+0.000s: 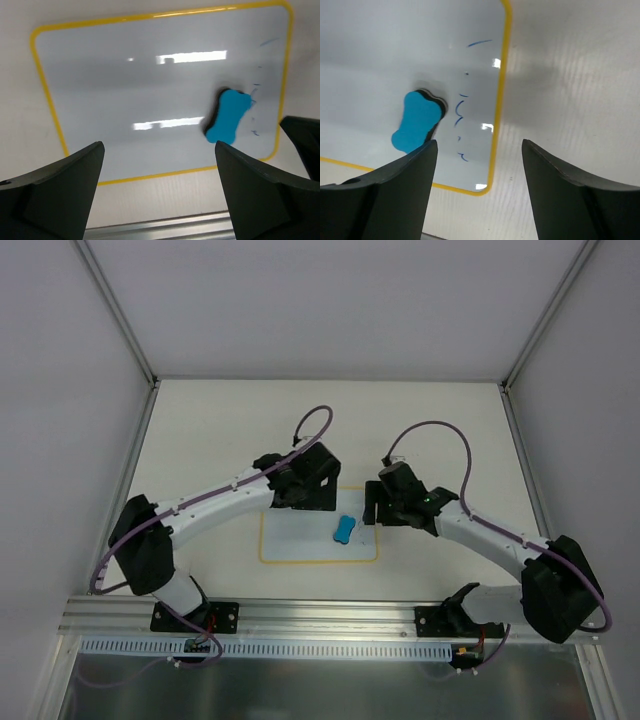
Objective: Erase the whiteboard
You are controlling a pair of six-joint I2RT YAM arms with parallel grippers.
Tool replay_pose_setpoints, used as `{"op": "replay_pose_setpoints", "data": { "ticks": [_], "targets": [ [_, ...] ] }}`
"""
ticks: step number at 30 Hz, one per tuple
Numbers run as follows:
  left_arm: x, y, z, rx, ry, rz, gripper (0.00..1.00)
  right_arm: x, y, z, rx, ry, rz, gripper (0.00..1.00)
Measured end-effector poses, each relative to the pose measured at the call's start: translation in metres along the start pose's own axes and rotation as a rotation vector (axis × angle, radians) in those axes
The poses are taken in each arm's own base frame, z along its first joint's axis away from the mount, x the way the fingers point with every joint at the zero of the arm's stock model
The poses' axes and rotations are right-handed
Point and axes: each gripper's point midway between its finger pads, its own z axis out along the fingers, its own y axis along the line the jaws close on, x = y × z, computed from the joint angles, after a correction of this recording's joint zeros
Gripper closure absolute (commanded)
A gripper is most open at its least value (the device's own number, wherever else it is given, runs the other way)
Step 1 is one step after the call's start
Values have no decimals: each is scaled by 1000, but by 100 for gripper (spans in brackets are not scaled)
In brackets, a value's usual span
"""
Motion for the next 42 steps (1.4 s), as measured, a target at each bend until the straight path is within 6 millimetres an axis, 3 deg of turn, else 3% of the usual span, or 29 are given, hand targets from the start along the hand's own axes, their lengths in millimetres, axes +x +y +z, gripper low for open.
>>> {"op": "replay_pose_setpoints", "data": {
  "ticks": [3,7,11,16,23,32,36,42],
  "targets": [
    [16,41,6,-67,6,-54,9,2,21,0,4,-4,-45,22],
    [55,90,20,-157,55,-91,10,10,41,7,33,14,-87,20],
    [77,117,30,-199,80,-114,10,16,57,17,59,31,-101,21],
    [82,121,42,-185,59,-135,12,23,69,27,86,42,-95,27],
    [85,111,57,-140,58,-147,17,32,71,37,120,69,-59,37],
    [86,105,67,-125,67,-148,23,35,70,42,138,77,-30,67],
    [82,104,70,-127,66,-154,33,32,67,43,148,69,-35,83],
    [73,100,76,-116,58,-179,54,18,49,47,169,75,-5,94]
  ]
}}
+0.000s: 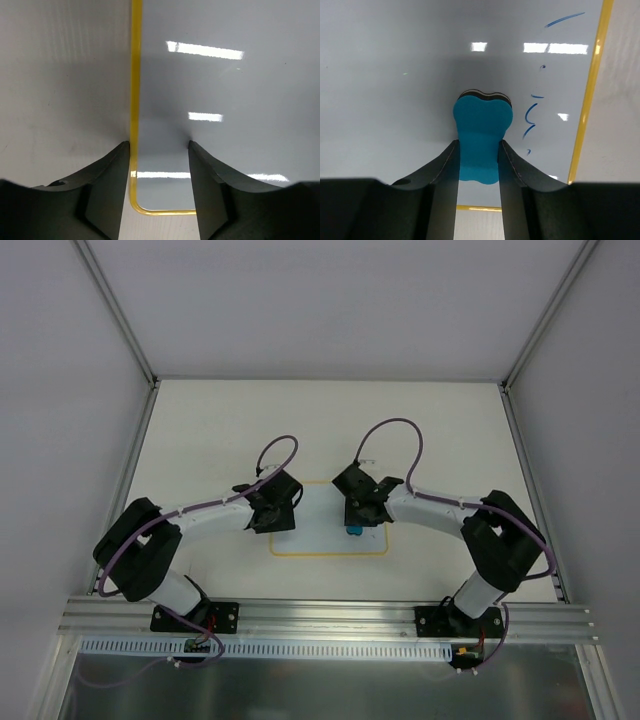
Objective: Erase the whiteboard
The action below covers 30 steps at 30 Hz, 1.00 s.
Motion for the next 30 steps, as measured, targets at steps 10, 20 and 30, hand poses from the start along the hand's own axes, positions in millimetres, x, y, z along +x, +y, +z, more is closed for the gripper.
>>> {"op": "replay_pose_setpoints", "data": {
  "ticks": [10,20,30],
  "targets": [
    [-9,-16,6,46,3,-23,76,-36,-46,12,25,26,58,97],
    [-17,-28,11,66,5,-32,99,-77,-60,15,-15,12,47,100],
    [-20,-33,13,67,13,-33,100,-97,-106,37,33,42,112,100]
  ]
}}
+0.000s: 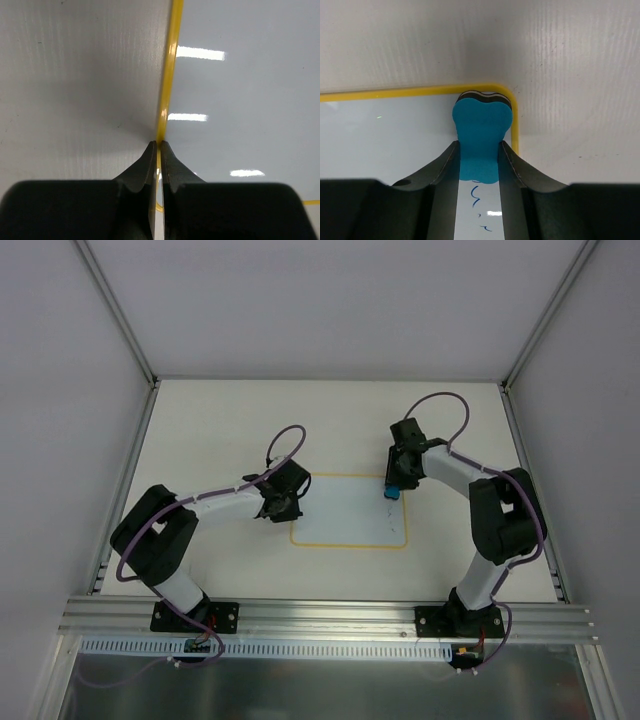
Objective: Erase the whiteboard
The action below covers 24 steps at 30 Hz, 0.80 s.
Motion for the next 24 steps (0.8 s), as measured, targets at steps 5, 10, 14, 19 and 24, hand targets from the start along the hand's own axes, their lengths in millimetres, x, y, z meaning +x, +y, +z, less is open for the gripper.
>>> {"op": "replay_pose_setpoints", "data": {
  "ticks": [5,10,14,19,24],
  "targets": [
    [-2,-1,1,-3,4,-5,100,-2,-6,2,-4,5,-1,100],
    [-2,-1,1,-7,8,-9,100,1,1,3,-50,17,-3,100],
    [-2,-1,1,-9,10,-20,100,11,5,-1,-92,10,4,100],
    [-2,-1,1,-13,13,-25,100,40,5,-14,-102,47,-20,100],
    [-4,-1,2,-15,13,-31,100,68,-2,-26,-94,80,-46,100]
  ]
}}
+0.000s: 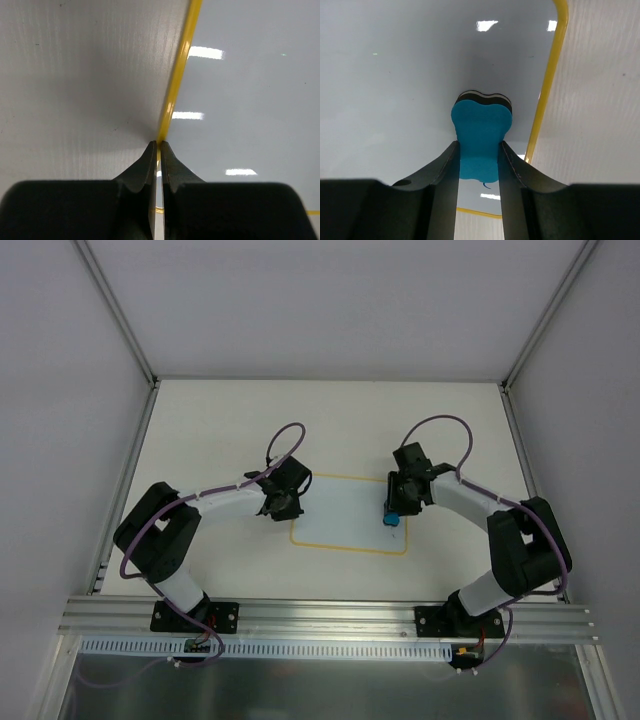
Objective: Erase the whiteboard
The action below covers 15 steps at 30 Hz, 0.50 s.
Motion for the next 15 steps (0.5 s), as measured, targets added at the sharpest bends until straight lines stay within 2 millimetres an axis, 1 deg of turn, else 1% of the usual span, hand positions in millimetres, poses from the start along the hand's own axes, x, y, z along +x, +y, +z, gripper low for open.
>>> {"op": "replay_pose_setpoints", "data": {
  "ticks": [4,9,13,15],
  "targets": [
    [0,0,0,0,0,-1,100,22,0,-7,32,9,-44,100],
    [0,0,0,-1,0,-1,100,45,8,-13,54,21,-102,100],
    [0,0,0,-2,0,-1,100,55,11,-16,64,20,-108,100],
    [0,0,0,-2,0,-1,100,56,11,-16,68,23,-108,100]
  ]
}}
